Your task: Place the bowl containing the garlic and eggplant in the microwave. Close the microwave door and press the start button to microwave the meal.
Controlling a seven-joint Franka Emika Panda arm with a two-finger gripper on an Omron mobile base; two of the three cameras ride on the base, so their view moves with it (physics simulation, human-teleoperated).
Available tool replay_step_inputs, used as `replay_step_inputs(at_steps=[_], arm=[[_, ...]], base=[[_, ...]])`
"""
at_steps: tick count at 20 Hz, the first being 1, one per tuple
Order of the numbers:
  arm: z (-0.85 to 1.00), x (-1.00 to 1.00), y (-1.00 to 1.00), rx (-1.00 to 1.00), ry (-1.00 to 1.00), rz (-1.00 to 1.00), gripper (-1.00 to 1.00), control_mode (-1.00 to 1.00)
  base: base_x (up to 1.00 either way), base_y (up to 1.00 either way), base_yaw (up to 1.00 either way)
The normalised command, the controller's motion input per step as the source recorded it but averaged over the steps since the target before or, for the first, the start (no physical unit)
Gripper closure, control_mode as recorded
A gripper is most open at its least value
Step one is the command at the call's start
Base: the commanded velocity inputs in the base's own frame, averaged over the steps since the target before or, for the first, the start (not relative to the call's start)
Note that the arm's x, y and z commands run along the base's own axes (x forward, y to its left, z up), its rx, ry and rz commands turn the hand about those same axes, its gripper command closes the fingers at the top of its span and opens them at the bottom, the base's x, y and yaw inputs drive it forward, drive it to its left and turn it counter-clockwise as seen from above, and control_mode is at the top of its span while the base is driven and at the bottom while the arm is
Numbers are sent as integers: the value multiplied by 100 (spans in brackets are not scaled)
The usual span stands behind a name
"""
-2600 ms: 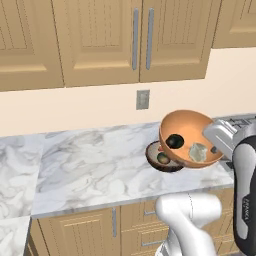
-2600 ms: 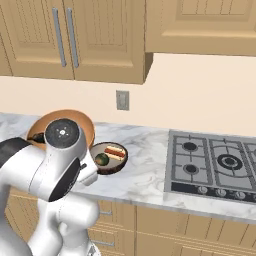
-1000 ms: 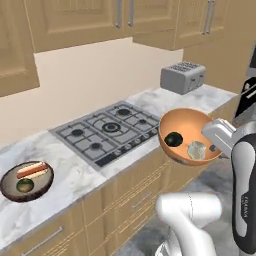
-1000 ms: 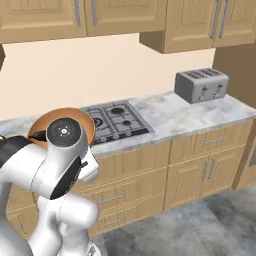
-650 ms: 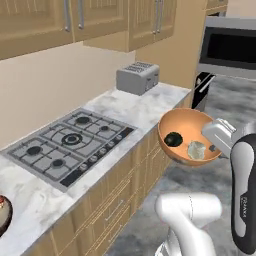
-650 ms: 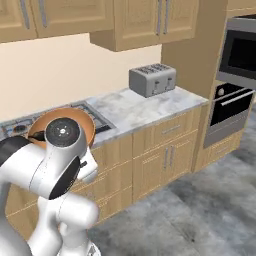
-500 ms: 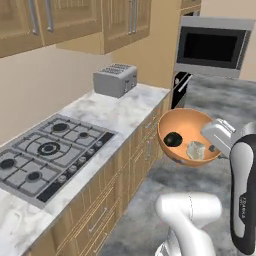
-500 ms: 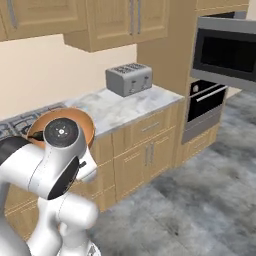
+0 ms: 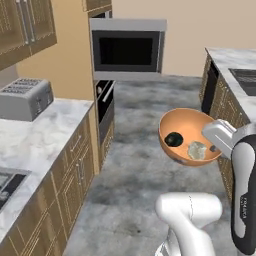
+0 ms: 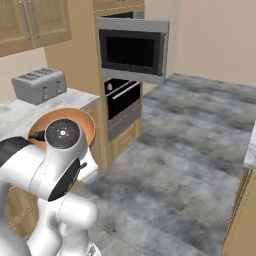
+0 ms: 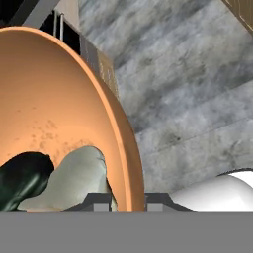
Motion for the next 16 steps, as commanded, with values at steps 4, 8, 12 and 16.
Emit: replay_step_inputs(at_steps=[4,8,12,16], arm=[[0,0,0,0,0,0,100,100],[0,0,0,0,0,0,100,100],[0,0,0,0,0,0,100,100],[0,0,0,0,0,0,100,100]], base=[[73,-38,-40],[72,-31,-33],[68,-39,-28],[66,-44,-19]])
